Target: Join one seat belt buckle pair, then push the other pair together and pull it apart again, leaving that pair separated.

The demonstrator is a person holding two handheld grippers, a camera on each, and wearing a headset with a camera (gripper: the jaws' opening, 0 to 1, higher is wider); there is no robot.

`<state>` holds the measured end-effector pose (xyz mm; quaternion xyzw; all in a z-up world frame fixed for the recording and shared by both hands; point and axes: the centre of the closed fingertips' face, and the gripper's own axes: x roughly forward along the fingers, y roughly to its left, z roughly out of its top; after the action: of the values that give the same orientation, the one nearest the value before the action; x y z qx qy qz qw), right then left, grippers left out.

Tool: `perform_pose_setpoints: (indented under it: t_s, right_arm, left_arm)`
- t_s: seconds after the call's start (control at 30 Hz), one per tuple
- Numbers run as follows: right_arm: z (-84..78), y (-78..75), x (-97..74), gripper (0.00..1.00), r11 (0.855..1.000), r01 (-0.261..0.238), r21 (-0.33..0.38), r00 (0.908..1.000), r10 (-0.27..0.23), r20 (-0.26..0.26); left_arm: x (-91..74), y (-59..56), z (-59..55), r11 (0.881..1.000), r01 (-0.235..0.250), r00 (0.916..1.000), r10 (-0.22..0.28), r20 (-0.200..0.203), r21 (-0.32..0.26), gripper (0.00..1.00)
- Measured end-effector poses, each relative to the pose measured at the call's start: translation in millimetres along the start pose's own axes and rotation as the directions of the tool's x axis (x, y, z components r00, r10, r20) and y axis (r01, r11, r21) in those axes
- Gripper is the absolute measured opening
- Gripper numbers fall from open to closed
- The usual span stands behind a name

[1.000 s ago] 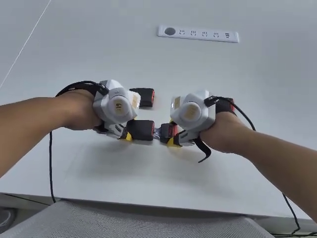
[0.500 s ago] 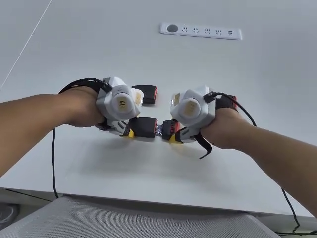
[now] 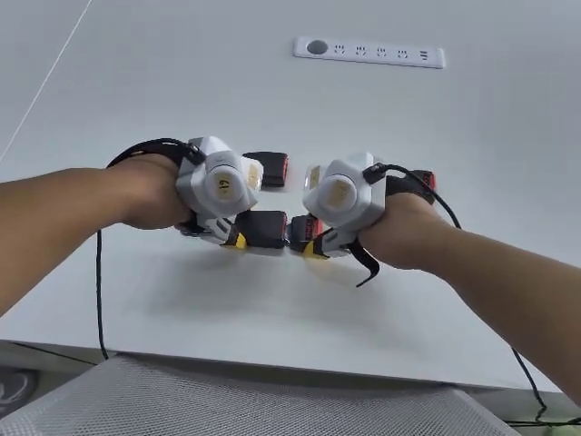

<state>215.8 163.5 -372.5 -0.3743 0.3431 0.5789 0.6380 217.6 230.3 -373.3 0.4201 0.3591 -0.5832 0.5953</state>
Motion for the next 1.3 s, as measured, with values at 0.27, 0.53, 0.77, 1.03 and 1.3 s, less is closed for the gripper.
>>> perform_pose_setpoints:
  t_s: [0.27, 0.53, 0.77, 1.03, 1.3]
  right_arm:
    - [-1.9, 1.1, -2.4, 0.31, 1.0, -0.002, -0.003, 0.9997, 0.002, 0.023]
    - [-3.5, 2.4, -4.9, 0.31, 1.0, -0.013, -0.002, 0.9994, 0.013, 0.032]
    - [-3.8, 2.8, -5.7, 0.32, 1.0, -0.013, 0.01, 0.9991, 0.012, 0.042]
    - [-4.3, 3.1, -5.9, 0.32, 1.0, -0.014, 0.013, 0.999, 0.014, 0.043]
    - [-4.8, 2.2, -4.6, 0.32, 0.999, -0.033, -0.012, 0.9992, 0.034, 0.022]
  left_arm:
    - [0.8, 0.6, -3.9, 0.999, -0.019, 0.9998, 0.019, -0.007, -0.026, 0.3]
    - [-1.7, 0.5, -3.4, 1.0, -0.003, 0.9996, 0.003, 0.027, -0.021, 0.3]
    - [-3.3, -0.3, -3.5, 1.0, -0.004, 0.9996, 0.004, 0.027, -0.028, 0.3]
    - [-4.2, -1.1, -3.1, 0.999, -0.017, 0.9997, 0.018, 0.017, -0.03, 0.3]
    - [-2.5, -0.1, -4.6, 0.999, -0.015, 0.9999, 0.015, 0.0, -0.035, 0.3]
